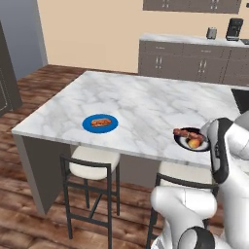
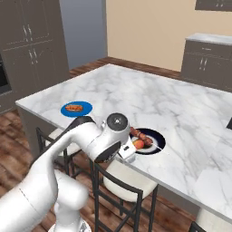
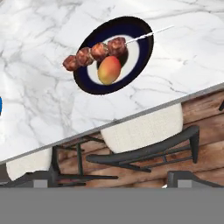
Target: Pick up the mango and apple from the fridge and place one fruit on each plate on the dining counter.
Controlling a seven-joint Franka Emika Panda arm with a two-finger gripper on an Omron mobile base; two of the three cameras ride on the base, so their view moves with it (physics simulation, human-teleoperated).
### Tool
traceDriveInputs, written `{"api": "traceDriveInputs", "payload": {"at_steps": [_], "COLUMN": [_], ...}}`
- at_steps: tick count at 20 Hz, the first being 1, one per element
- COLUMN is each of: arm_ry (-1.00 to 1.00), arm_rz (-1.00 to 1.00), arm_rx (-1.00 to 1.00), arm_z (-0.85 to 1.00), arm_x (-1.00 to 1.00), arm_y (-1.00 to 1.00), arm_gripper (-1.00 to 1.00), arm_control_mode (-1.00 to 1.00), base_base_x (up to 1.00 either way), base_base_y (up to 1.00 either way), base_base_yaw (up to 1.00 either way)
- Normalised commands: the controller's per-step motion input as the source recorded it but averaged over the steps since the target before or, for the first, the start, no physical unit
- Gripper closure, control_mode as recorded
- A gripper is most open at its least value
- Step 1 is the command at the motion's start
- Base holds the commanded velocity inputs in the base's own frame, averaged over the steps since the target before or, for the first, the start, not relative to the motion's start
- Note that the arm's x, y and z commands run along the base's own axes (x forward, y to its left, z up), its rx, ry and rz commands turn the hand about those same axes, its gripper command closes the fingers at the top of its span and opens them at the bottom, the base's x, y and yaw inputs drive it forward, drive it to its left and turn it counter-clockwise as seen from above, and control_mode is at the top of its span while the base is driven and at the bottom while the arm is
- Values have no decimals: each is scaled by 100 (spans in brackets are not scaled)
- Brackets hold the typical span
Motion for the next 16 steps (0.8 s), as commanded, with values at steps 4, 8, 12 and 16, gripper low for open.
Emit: {"api": "traceDriveInputs", "payload": {"at_steps": [4, 8, 12, 16], "arm_ry": [3, 12, 19, 15], "arm_rz": [0, 0, 0, 1], "arm_rx": [-9, -19, -25, -27], "arm_z": [0, 0, -12, -19], "arm_x": [-31, 0, 3, 20], "arm_y": [99, 100, 100, 89], "arm_gripper": [-100, -100, -100, -100], "arm_control_mode": [-100, -100, -100, -100], "base_base_x": [0, 0, 0, 0], "base_base_y": [0, 0, 0, 0], "base_base_yaw": [0, 0, 0, 0]}}
